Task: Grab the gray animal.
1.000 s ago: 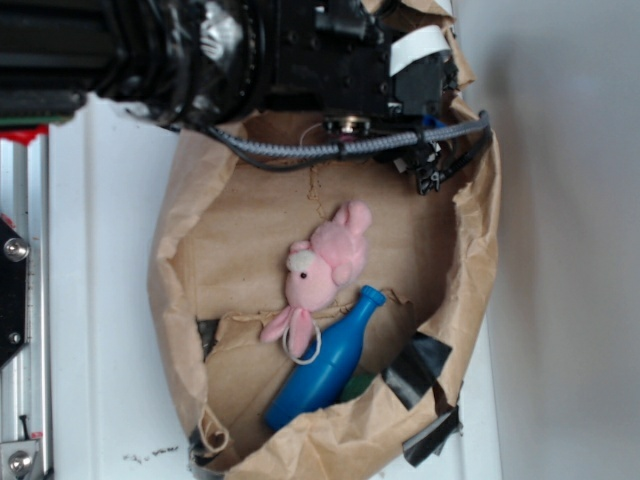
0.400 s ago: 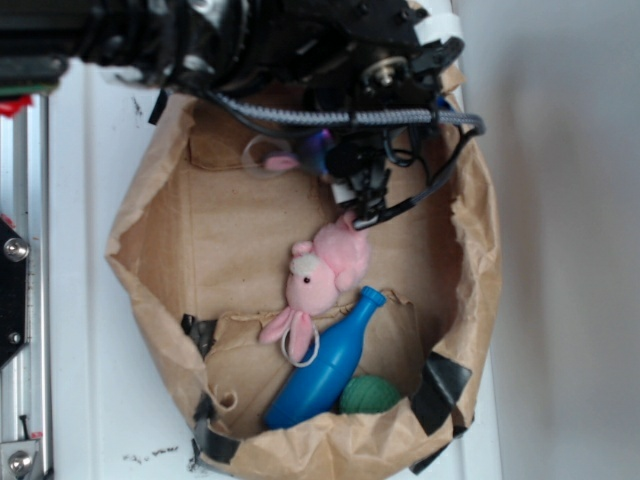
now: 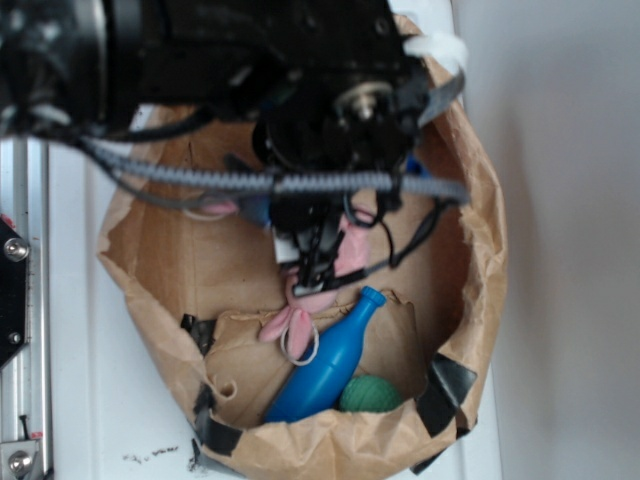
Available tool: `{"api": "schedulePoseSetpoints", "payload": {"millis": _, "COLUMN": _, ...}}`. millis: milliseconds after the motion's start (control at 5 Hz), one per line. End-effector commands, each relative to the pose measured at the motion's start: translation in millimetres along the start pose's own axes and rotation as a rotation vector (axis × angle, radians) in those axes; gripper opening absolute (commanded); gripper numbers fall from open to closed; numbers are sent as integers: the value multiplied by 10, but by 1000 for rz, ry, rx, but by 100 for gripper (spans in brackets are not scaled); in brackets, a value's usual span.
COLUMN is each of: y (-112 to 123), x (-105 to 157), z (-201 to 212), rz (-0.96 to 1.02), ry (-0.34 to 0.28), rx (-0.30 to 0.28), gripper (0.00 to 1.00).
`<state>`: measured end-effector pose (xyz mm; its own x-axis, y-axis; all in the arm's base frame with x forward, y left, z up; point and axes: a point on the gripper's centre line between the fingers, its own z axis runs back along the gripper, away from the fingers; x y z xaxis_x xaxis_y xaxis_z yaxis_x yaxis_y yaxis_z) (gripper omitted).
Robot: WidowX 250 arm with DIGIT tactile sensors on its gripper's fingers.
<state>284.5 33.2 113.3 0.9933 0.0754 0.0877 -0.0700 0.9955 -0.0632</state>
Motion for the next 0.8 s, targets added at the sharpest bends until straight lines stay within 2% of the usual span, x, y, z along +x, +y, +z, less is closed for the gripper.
{"api": "schedulePoseSetpoints", "payload": {"millis": 0, "y": -165, "x": 12, "z": 595, "rz": -71, "ry": -67, "rx": -16, "gripper": 0}}
{"api": "schedulePoseSetpoints", "payload": {"millis": 400, "y": -18, "x": 44, "z": 835, "rz": -70, "ry": -69, "rx": -72, "gripper": 0}}
{"api": "schedulePoseSetpoints", "payload": {"millis": 600, "y": 49, "x": -23, "z": 914, "rz": -72, "ry": -98, "rx": -97, "gripper": 0}}
